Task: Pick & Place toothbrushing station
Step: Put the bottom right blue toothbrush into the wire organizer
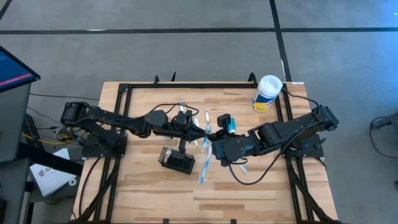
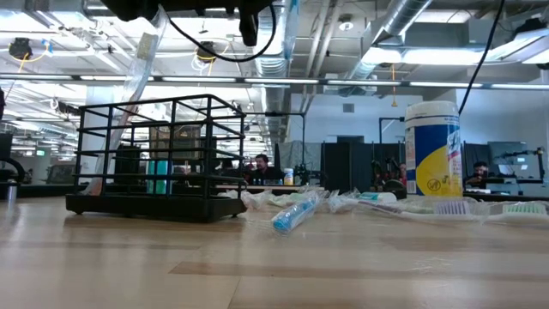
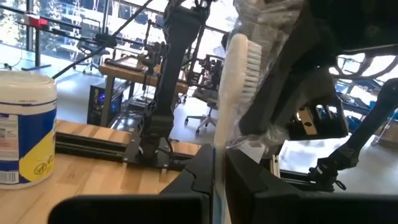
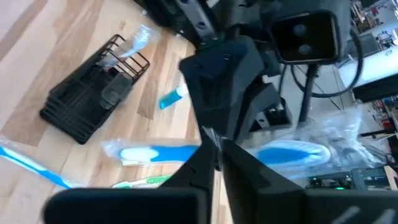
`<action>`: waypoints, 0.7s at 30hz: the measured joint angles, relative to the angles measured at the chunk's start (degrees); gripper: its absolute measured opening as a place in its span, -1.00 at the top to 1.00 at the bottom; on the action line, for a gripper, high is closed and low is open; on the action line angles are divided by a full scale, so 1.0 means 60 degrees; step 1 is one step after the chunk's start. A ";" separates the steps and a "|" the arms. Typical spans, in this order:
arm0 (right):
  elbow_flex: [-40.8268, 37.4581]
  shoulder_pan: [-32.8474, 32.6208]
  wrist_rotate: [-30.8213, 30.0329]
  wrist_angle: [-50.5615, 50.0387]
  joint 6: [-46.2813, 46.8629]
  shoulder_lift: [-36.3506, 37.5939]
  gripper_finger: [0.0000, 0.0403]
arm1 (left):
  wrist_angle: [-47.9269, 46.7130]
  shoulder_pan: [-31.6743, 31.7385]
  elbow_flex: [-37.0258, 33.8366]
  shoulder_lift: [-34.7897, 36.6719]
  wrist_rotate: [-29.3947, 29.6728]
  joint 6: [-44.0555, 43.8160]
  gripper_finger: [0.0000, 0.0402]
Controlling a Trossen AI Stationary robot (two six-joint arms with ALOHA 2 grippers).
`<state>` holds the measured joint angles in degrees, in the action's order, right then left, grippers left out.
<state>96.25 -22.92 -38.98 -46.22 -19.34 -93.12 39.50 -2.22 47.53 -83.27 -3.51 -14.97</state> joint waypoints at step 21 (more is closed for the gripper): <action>0.0025 -0.0178 0.0000 -0.0105 0.0467 0.0029 0.29 | -0.2542 -0.1394 -0.1867 0.3891 0.2331 0.0962 0.98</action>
<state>96.40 -23.99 -38.97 -46.85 -16.53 -92.95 24.25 -10.58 36.32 -59.92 10.48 -9.19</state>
